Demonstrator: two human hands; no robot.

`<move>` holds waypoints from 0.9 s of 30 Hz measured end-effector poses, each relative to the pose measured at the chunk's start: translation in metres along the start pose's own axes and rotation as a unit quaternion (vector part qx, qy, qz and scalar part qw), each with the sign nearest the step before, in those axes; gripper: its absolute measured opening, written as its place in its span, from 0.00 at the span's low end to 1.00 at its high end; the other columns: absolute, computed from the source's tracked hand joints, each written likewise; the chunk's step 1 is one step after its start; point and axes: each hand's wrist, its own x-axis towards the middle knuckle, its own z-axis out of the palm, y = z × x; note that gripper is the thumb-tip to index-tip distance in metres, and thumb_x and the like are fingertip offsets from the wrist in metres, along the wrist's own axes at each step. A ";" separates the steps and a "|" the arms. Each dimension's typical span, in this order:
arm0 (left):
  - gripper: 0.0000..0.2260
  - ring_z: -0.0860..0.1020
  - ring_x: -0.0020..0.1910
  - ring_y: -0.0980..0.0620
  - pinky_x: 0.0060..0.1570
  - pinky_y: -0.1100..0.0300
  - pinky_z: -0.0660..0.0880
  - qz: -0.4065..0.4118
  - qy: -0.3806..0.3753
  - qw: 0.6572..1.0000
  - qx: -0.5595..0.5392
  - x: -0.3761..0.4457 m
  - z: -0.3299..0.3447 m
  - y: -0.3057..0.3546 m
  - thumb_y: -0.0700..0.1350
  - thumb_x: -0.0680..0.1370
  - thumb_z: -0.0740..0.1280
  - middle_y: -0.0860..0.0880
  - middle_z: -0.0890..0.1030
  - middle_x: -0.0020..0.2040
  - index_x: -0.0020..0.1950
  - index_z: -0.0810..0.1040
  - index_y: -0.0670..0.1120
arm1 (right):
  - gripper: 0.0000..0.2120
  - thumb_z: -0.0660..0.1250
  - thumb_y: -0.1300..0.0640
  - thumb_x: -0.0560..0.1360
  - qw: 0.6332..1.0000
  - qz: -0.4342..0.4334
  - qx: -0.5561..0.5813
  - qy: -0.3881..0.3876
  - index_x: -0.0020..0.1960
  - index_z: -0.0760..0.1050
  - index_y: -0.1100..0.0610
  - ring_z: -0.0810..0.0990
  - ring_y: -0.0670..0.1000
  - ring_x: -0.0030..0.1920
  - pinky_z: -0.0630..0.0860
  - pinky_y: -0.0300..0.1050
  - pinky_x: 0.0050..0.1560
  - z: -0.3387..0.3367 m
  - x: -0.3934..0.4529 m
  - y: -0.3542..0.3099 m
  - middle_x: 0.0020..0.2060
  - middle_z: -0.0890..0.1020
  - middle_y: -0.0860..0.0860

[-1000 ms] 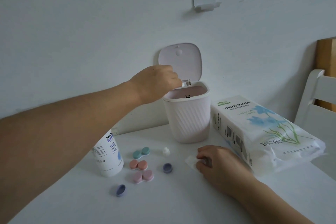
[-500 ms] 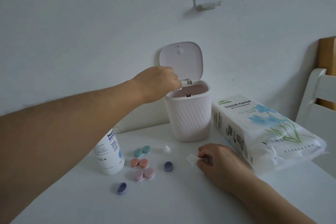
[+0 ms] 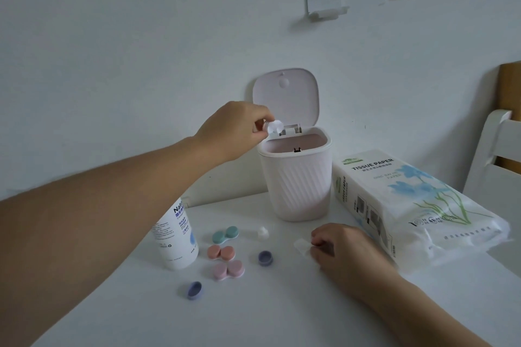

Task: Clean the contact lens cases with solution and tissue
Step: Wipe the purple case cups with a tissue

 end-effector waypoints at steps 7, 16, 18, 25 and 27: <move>0.06 0.75 0.32 0.61 0.38 0.71 0.71 -0.103 0.128 0.959 -0.232 -0.058 0.001 0.017 0.46 0.73 0.77 0.60 0.81 0.35 0.48 0.86 0.53 | 0.01 0.75 0.56 0.73 0.992 -0.021 0.096 0.079 0.44 0.85 0.52 0.83 0.46 0.49 0.77 0.42 0.54 -0.003 -0.002 -0.003 0.46 0.85 0.43; 0.09 0.82 0.35 0.47 0.36 0.61 0.79 -0.171 0.080 0.895 -0.403 -0.186 0.016 0.028 0.52 0.70 0.75 0.49 0.84 0.40 0.49 0.85 0.58 | 0.03 0.75 0.54 0.73 0.896 0.013 0.424 0.134 0.43 0.86 0.47 0.79 0.37 0.34 0.71 0.25 0.36 -0.035 0.008 -0.063 0.36 0.85 0.45; 0.08 0.82 0.37 0.42 0.36 0.60 0.81 -0.193 0.062 0.865 -0.460 -0.196 0.023 0.028 0.48 0.73 0.78 0.46 0.84 0.42 0.50 0.85 0.58 | 0.02 0.75 0.52 0.73 0.889 0.015 0.446 0.103 0.44 0.86 0.47 0.77 0.37 0.32 0.71 0.26 0.34 -0.031 0.017 -0.078 0.33 0.84 0.44; 0.10 0.85 0.46 0.49 0.39 0.67 0.80 -0.243 0.064 0.785 -0.566 -0.204 0.040 0.023 0.41 0.74 0.72 0.48 0.85 0.40 0.54 0.84 0.50 | 0.05 0.72 0.56 0.76 0.901 0.003 0.434 -0.012 0.46 0.87 0.49 0.79 0.43 0.34 0.75 0.34 0.35 -0.005 0.031 -0.094 0.36 0.86 0.48; 0.11 0.85 0.44 0.54 0.38 0.66 0.80 -0.241 0.064 0.783 -0.570 -0.204 0.041 0.020 0.35 0.77 0.70 0.49 0.85 0.42 0.57 0.82 0.47 | 0.05 0.71 0.54 0.76 0.901 -0.004 0.433 -0.036 0.47 0.87 0.49 0.80 0.46 0.34 0.76 0.36 0.35 -0.001 0.029 -0.096 0.38 0.87 0.50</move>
